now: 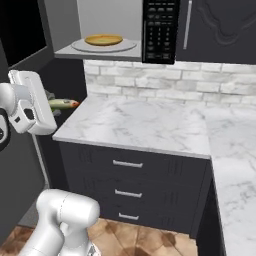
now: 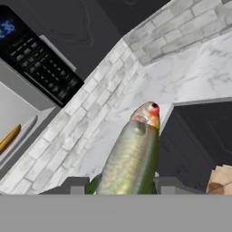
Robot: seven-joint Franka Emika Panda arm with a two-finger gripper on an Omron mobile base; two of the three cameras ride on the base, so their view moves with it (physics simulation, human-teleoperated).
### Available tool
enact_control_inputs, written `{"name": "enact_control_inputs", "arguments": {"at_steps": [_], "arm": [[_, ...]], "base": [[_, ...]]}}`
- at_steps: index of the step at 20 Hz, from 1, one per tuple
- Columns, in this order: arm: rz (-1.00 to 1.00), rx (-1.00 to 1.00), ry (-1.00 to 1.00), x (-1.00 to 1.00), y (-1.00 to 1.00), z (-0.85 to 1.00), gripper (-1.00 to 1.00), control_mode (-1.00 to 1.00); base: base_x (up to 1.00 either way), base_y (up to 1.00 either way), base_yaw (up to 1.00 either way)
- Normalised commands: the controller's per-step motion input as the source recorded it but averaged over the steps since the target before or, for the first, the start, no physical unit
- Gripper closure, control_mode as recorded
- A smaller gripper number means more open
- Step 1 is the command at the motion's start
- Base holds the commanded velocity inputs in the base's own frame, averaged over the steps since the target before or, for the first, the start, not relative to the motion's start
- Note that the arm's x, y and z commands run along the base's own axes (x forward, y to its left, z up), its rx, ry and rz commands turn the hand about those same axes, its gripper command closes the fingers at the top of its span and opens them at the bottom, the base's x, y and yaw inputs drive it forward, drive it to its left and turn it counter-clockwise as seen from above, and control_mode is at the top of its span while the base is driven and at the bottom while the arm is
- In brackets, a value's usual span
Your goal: Transport the fish from the fridge to the microwave and turn on the microwave.
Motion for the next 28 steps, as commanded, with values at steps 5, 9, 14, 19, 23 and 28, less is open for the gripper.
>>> {"name": "enact_control_inputs", "arguments": {"at_steps": [5,9,14,19,23,28], "arm": [[0.00,0.00,0.00,0.00,0.00,0.00,1.00,1.00],[0.00,0.00,0.00,0.00,0.00,0.00,1.00,1.00],[0.00,0.00,0.00,0.00,0.00,0.00,1.00,1.00],[0.00,0.00,0.00,0.00,0.00,0.00,1.00,1.00],[0.00,0.00,0.00,0.00,0.00,0.00,1.00,1.00],[0.00,0.00,0.00,0.00,0.00,0.00,1.00,1.00]], "base": [[0.58,-0.25,0.07],[0.42,-0.22,0.07],[0.29,-0.23,0.05],[0.33,-0.17,0.05],[0.35,-0.16,0.05],[0.35,-0.16,0.05]]}}
